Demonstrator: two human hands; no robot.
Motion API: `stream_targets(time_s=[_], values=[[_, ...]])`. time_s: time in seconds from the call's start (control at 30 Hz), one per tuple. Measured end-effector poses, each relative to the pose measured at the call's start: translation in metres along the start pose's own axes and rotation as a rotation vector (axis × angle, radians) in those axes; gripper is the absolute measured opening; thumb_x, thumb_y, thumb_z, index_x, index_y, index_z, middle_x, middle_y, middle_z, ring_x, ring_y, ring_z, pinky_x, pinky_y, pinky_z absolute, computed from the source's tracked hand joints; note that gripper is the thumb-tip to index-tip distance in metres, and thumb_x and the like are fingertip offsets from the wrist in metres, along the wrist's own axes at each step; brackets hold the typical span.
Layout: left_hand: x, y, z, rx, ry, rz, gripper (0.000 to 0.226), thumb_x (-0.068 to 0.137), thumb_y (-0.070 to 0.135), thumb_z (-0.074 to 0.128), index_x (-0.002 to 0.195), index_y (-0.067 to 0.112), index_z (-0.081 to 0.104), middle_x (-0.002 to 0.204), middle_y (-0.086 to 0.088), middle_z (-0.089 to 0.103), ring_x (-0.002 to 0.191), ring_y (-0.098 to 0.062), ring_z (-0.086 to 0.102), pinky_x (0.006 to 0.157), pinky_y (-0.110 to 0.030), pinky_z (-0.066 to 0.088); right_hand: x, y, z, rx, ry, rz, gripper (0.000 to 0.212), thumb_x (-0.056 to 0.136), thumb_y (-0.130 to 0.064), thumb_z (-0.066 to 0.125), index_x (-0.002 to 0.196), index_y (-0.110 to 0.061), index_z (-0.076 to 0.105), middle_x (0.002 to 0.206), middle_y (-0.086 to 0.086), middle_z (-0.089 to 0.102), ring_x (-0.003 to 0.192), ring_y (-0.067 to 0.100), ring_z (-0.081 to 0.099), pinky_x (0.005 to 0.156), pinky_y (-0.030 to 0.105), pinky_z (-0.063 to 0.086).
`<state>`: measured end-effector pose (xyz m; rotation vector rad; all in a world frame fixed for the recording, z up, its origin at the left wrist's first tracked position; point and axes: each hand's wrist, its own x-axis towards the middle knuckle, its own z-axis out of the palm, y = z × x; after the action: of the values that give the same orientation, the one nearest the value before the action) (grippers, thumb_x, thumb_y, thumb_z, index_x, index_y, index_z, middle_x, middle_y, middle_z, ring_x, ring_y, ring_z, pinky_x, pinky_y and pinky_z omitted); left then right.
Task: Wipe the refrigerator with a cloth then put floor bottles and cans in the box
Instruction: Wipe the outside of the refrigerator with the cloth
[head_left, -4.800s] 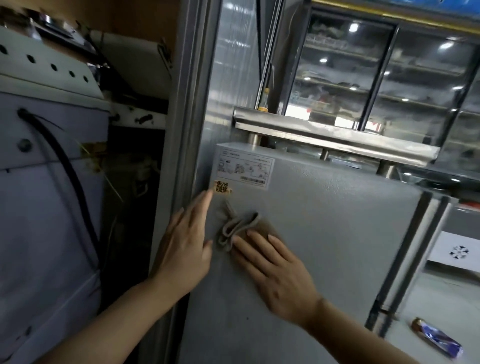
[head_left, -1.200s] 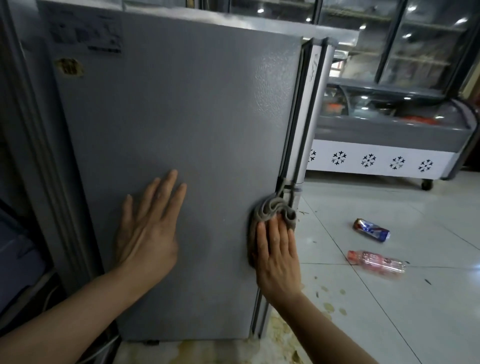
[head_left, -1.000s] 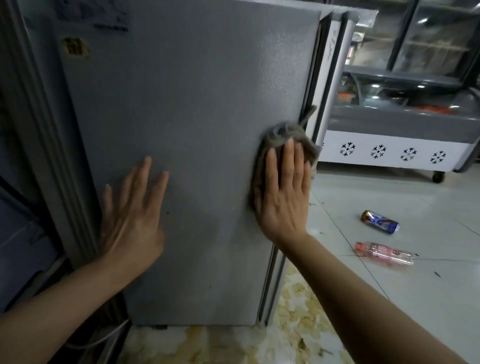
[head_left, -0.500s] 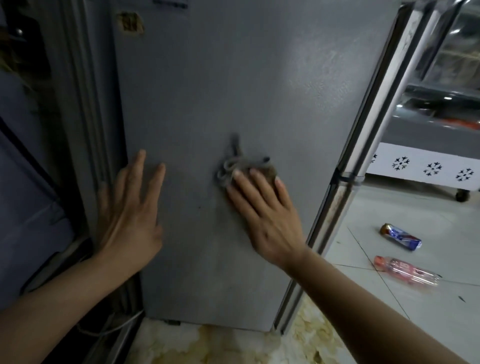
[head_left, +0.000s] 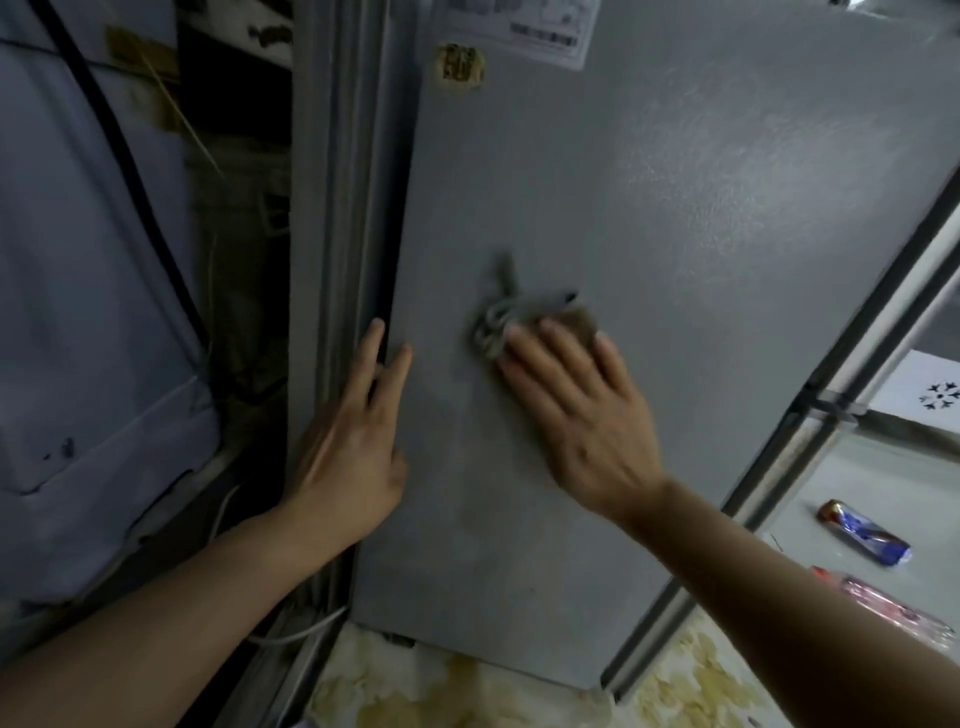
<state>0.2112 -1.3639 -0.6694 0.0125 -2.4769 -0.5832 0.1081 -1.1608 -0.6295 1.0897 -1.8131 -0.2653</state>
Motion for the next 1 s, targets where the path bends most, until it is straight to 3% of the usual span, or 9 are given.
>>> stream_targets(time_s=[0.07, 0.13, 0.27, 0.4, 0.6, 0.67, 0.77, 0.83, 1.0], values=[[-0.002, -0.006, 0.002, -0.116, -0.006, -0.022, 0.090, 0.085, 0.011, 0.060, 0.149, 0.021, -0.002, 0.158, 0.003, -0.006, 0.139, -0.020, 0.027, 0.108, -0.032, 0.036, 0.028, 0.006, -0.001, -0.006, 0.105, 0.164, 0.057, 0.091, -0.023, 0.043, 0.146, -0.016, 0.031, 0.154, 0.001, 0.019, 0.144, 0.025, 0.014, 0.118, 0.042, 0.004], [-0.001, -0.011, 0.004, -0.202, -0.016, -0.023, 0.091, 0.086, 0.013, 0.060, 0.149, 0.024, -0.005, 0.157, 0.001, 0.012, 0.138, -0.017, 0.030, 0.111, -0.034, 0.033, 0.037, -0.006, 0.003, -0.003, 0.106, 0.209, 0.061, 0.089, -0.024, 0.047, 0.146, -0.015, 0.030, 0.155, 0.003, 0.017, 0.144, 0.027, 0.011, 0.117, 0.043, 0.004], [-0.001, -0.016, 0.005, -0.248, -0.001, -0.057, 0.096, 0.084, 0.013, 0.060, 0.147, 0.028, -0.010, 0.155, -0.001, 0.024, 0.133, -0.023, 0.039, 0.105, -0.040, 0.039, 0.015, -0.046, 0.018, -0.016, -0.095, -0.074, 0.059, 0.087, -0.024, 0.036, 0.145, -0.014, 0.032, 0.153, 0.002, 0.022, 0.142, 0.027, 0.022, 0.117, 0.041, 0.008], [-0.003, -0.022, 0.002, -0.359, -0.008, -0.071, 0.098, 0.084, 0.010, 0.062, 0.147, 0.030, -0.010, 0.154, 0.007, 0.024, 0.135, -0.014, 0.037, 0.110, -0.033, 0.033, 0.019, -0.047, 0.015, -0.071, -0.234, -0.321, 0.058, 0.085, -0.021, 0.032, 0.143, -0.016, 0.039, 0.151, 0.001, 0.032, 0.139, 0.025, 0.030, 0.115, 0.041, 0.014], [-0.010, -0.034, 0.007, -0.479, -0.047, -0.118, 0.100, 0.085, 0.015, 0.063, 0.142, 0.044, -0.013, 0.150, 0.014, 0.031, 0.126, -0.003, 0.044, 0.100, -0.020, 0.036, 0.073, -0.039, 0.016, -0.001, 0.048, 0.050, 0.056, 0.092, -0.027, 0.042, 0.146, -0.017, 0.032, 0.155, 0.001, 0.021, 0.144, 0.024, 0.012, 0.117, 0.046, 0.006], [-0.014, -0.038, 0.008, -0.450, -0.061, -0.107, 0.101, 0.085, 0.014, 0.063, 0.138, 0.050, -0.015, 0.149, 0.013, 0.032, 0.127, -0.003, 0.044, 0.102, -0.022, 0.037, 0.064, -0.054, 0.024, 0.002, 0.023, 0.007, 0.058, 0.089, -0.027, 0.042, 0.145, -0.016, 0.033, 0.155, 0.001, 0.018, 0.144, 0.026, 0.013, 0.117, 0.047, 0.005], [-0.019, -0.041, 0.005, -0.358, -0.055, -0.116, 0.096, 0.085, 0.012, 0.061, 0.144, 0.041, -0.009, 0.145, 0.010, 0.040, 0.128, -0.009, 0.045, 0.103, -0.027, 0.039, 0.040, -0.073, 0.029, -0.038, -0.129, -0.254, 0.055, 0.087, -0.024, 0.036, 0.141, -0.014, 0.041, 0.151, 0.003, 0.030, 0.141, 0.028, 0.025, 0.115, 0.046, 0.011], [-0.022, -0.044, 0.002, -0.320, -0.010, -0.146, 0.089, 0.085, 0.011, 0.060, 0.146, 0.032, -0.002, 0.141, 0.010, 0.046, 0.126, -0.012, 0.048, 0.100, -0.027, 0.040, 0.039, -0.072, 0.025, -0.063, -0.196, -0.320, 0.056, 0.087, -0.021, 0.033, 0.142, -0.015, 0.040, 0.150, 0.003, 0.033, 0.140, 0.027, 0.028, 0.115, 0.044, 0.013], [-0.026, -0.048, -0.002, -0.312, 0.074, -0.156, 0.080, 0.082, 0.005, 0.062, 0.145, 0.024, 0.016, 0.133, 0.005, 0.053, 0.117, -0.015, 0.054, 0.095, -0.027, 0.044, 0.088, -0.039, 0.009, -0.071, 0.032, -0.071, 0.050, 0.091, -0.022, 0.038, 0.140, -0.017, 0.043, 0.150, 0.005, 0.035, 0.140, 0.027, 0.027, 0.116, 0.047, 0.010]])
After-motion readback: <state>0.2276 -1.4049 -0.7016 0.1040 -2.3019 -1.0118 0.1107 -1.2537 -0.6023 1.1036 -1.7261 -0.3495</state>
